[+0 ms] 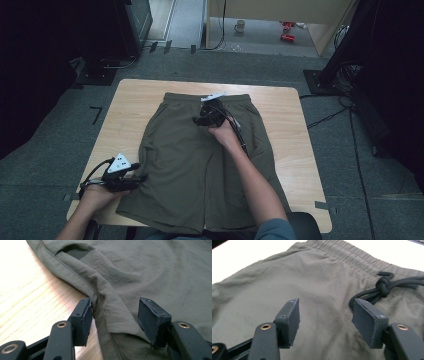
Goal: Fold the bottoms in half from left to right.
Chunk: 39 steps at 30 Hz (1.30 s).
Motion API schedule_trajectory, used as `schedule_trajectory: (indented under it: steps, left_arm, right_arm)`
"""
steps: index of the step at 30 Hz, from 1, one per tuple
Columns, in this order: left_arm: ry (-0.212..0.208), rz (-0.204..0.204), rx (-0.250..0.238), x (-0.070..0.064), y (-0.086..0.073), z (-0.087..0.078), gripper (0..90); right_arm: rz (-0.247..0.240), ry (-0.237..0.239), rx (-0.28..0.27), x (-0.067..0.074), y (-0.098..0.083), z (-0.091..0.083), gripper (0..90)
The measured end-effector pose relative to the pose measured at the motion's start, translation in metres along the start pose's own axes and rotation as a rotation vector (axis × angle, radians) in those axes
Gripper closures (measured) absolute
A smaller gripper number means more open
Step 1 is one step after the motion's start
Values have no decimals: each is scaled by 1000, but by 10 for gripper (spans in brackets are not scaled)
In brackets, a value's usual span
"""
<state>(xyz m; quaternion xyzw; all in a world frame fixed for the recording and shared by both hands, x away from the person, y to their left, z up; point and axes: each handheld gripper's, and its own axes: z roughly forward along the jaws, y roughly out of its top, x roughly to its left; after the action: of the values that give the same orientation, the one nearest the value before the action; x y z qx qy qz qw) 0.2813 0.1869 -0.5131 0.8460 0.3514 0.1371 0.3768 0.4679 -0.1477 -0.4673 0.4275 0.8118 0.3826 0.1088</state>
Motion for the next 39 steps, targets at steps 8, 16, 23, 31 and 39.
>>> schedule_trajectory:
  steps: [8, 16, 23, 31, 39]
  left_arm:
    - [2, 3, 3, 0, 0, 0, 452]
    - [-2, 0, 4, 0, 0, 0, 453]
    - [-3, -3, 6, 0, 0, 0, 453]
    - [-2, -3, 8, -1, 1, 0, 452]
    - [-6, -41, 30, -2, 0, -5, 433]
  right_arm:
    - [-6, 0, -10, 6, 11, 12, 385]
    - [-21, 13, -9, 12, 24, 29, 389]
    - [-34, 25, -1, 22, 33, 43, 393]
    - [-29, 36, -17, 26, 40, 57, 380]
    - [-20, 48, -10, 31, 39, 80, 345]
